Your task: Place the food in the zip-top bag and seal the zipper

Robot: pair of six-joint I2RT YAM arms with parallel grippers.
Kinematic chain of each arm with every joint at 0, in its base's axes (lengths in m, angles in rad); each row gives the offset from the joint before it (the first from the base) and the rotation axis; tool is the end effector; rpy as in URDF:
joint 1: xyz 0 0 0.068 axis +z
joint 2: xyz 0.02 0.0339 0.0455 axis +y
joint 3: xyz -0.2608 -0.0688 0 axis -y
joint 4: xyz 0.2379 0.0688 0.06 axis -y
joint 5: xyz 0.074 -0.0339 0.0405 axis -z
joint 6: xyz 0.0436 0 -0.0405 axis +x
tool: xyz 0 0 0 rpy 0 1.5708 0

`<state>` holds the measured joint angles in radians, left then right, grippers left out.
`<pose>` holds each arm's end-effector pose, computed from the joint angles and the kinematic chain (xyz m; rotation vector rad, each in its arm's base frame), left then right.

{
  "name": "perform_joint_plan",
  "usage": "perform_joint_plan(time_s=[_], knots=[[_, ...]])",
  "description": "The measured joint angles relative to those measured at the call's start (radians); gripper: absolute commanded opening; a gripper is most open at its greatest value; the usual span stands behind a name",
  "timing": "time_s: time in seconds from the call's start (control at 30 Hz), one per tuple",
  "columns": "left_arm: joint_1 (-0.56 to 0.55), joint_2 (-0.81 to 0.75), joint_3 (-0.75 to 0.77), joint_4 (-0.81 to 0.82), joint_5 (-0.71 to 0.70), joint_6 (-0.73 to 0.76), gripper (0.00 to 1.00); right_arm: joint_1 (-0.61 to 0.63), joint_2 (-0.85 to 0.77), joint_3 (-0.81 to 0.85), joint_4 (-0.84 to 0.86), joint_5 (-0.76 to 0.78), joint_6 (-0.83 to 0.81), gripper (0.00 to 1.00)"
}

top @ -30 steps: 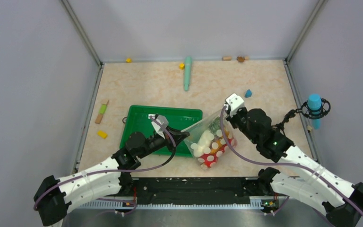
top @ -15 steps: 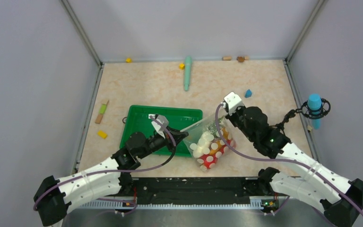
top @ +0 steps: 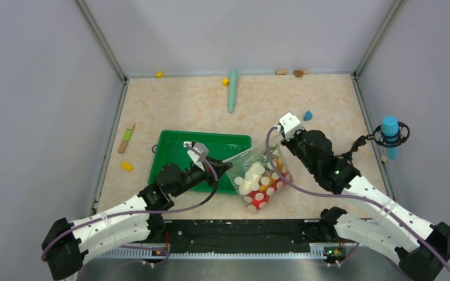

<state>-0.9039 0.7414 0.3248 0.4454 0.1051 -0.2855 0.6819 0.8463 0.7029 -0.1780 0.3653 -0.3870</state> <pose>0.1119 -0.1496 0.2516 0.5806 1.5273 -1.0119 0.1651 0.1140 0.2979 -0.7328 1.7234 -0.1425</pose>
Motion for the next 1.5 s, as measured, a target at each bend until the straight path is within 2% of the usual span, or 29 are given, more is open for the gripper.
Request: perform_joint_plan(time_s=[0.73,0.77,0.83,0.87,0.93,1.23,1.5], knots=[[-0.004,0.035,0.000,-0.010,-0.104,0.010,0.00,-0.022,0.066,-0.002,0.005,0.035,0.008,0.00],[-0.004,0.042,0.000,-0.005,-0.107,0.007,0.09,-0.024,0.066,-0.002,0.005,0.036,0.013,0.00],[-0.004,0.055,0.001,0.002,-0.114,0.003,0.43,-0.026,0.066,-0.002,0.000,0.040,0.023,0.00],[-0.003,0.058,0.002,-0.003,-0.124,-0.001,0.55,-0.029,0.064,-0.002,-0.008,0.075,0.020,0.00],[-0.002,0.062,0.003,-0.013,-0.146,-0.005,0.71,-0.071,0.061,-0.003,-0.030,0.153,0.021,0.00],[0.000,0.066,0.016,-0.061,-0.299,-0.051,0.91,-0.111,0.045,-0.003,-0.094,0.377,0.101,0.00],[0.000,0.059,0.030,-0.121,-0.485,-0.095,0.93,-0.138,0.131,-0.002,-0.115,0.476,0.205,0.00]])
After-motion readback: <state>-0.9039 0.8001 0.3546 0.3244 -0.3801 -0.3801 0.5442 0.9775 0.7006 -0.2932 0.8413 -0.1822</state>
